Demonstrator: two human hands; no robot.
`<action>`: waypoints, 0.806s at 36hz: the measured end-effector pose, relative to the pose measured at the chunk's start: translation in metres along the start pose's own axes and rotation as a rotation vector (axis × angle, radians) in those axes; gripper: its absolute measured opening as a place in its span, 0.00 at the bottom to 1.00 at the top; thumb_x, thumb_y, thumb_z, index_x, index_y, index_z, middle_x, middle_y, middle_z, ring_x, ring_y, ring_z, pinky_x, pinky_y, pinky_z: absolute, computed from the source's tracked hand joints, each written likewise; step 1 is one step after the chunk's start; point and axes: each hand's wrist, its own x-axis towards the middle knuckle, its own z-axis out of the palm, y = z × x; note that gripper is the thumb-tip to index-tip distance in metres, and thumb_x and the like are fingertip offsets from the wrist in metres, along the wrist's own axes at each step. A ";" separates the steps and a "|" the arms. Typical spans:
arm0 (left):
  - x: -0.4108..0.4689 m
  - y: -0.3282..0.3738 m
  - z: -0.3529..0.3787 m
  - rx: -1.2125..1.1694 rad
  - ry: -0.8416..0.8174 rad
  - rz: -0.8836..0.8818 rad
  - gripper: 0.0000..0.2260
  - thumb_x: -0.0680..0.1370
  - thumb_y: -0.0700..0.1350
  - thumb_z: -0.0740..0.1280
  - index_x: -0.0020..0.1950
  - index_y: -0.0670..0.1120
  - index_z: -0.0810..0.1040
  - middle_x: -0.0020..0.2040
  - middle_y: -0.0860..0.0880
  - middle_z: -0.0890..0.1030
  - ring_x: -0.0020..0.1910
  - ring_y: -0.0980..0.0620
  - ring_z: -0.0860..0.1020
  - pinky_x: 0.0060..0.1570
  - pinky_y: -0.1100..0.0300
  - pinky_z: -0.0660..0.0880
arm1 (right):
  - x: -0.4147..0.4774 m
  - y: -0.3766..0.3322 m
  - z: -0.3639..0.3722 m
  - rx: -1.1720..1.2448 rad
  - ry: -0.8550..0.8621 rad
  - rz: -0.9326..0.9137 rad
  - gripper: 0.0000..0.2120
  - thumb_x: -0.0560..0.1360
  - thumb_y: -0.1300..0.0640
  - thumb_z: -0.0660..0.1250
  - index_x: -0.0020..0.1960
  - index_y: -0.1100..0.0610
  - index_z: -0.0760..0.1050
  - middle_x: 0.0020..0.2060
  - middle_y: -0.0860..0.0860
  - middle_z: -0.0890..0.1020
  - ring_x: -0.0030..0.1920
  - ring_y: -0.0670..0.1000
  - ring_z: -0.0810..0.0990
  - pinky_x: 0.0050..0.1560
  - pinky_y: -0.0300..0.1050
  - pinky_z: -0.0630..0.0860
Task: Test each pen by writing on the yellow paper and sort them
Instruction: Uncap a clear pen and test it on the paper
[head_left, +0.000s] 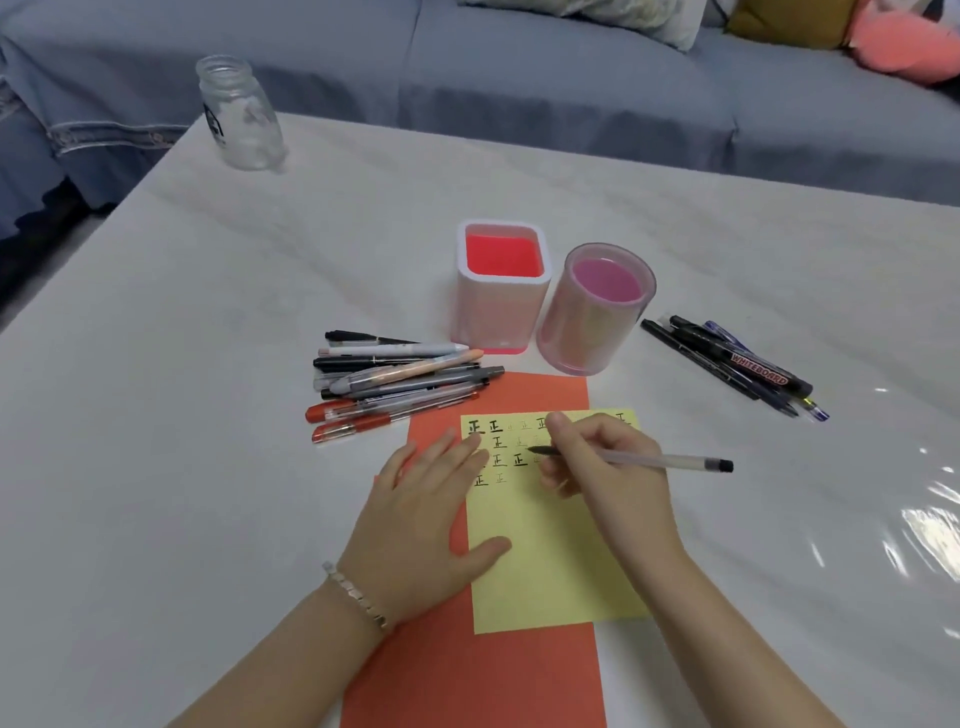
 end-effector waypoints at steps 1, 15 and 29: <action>0.000 0.000 0.000 -0.005 0.002 0.000 0.32 0.69 0.66 0.58 0.67 0.49 0.71 0.69 0.53 0.69 0.70 0.56 0.58 0.66 0.51 0.53 | 0.001 0.004 0.003 -0.011 0.050 -0.001 0.16 0.72 0.53 0.69 0.30 0.60 0.71 0.22 0.51 0.77 0.24 0.47 0.74 0.29 0.37 0.72; 0.000 0.004 -0.003 -0.057 0.018 -0.036 0.32 0.66 0.65 0.60 0.66 0.49 0.73 0.69 0.54 0.69 0.71 0.55 0.59 0.68 0.50 0.52 | 0.010 0.039 0.030 -0.131 0.323 -0.105 0.19 0.72 0.64 0.64 0.26 0.65 0.61 0.23 0.57 0.66 0.26 0.48 0.63 0.29 0.37 0.62; -0.001 0.004 -0.002 -0.072 0.020 -0.046 0.29 0.67 0.64 0.60 0.66 0.57 0.71 0.71 0.52 0.66 0.73 0.52 0.58 0.69 0.47 0.51 | 0.008 0.042 0.032 -0.137 0.328 -0.136 0.16 0.66 0.59 0.61 0.26 0.63 0.58 0.22 0.60 0.65 0.26 0.48 0.63 0.28 0.37 0.61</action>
